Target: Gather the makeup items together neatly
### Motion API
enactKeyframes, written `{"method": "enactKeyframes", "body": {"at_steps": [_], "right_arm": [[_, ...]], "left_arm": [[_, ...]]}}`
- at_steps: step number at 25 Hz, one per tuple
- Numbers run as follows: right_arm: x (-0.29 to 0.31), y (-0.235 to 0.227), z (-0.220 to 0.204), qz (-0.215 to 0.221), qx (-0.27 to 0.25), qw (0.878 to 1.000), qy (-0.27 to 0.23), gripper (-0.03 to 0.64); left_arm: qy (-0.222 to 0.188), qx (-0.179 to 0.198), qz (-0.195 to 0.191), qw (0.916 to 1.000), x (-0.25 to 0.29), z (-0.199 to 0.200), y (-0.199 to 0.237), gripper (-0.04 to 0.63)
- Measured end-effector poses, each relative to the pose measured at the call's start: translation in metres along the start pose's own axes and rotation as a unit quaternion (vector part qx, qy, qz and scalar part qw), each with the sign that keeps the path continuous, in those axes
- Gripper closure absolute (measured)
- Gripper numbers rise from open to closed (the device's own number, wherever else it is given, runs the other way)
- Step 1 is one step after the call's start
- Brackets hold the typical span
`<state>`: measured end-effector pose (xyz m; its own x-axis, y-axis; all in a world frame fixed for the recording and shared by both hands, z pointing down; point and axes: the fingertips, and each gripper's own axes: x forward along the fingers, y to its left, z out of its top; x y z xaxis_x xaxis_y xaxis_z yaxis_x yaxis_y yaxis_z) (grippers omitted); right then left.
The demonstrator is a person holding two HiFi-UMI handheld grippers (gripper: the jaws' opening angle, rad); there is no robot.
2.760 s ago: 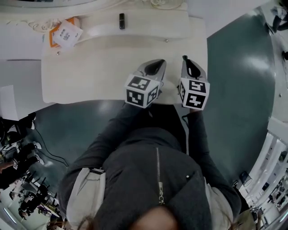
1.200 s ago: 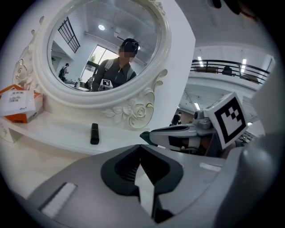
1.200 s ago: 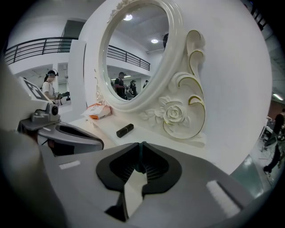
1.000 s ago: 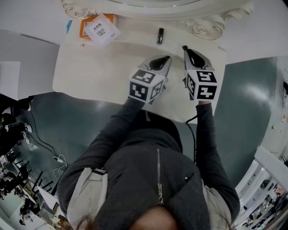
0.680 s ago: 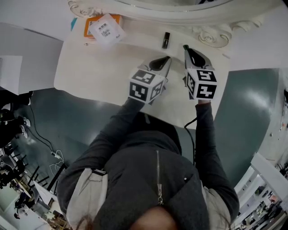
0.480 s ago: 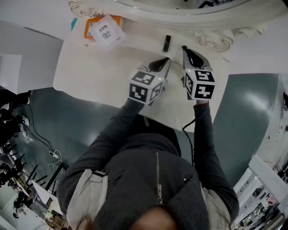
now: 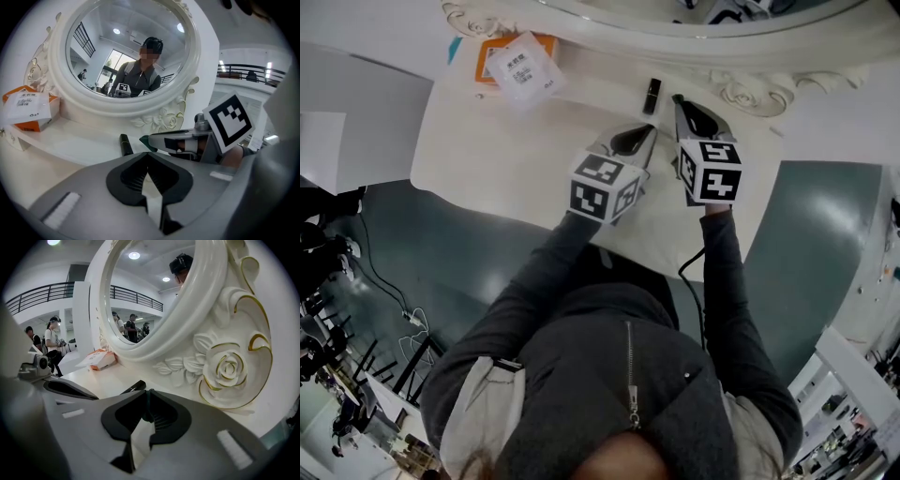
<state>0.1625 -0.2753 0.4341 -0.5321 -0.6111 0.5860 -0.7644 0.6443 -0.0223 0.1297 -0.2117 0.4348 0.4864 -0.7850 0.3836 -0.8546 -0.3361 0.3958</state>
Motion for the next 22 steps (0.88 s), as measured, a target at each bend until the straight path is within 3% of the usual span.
{"method": "enactKeyframes", "body": {"at_steps": [22], "right_arm": [[0.021,-0.001,-0.010,-0.015,0.006,0.999,0.034,0.580]], "left_arm": [[0.004,-0.016,0.005,0.9998,-0.005,-0.011,0.010,0.586]]}}
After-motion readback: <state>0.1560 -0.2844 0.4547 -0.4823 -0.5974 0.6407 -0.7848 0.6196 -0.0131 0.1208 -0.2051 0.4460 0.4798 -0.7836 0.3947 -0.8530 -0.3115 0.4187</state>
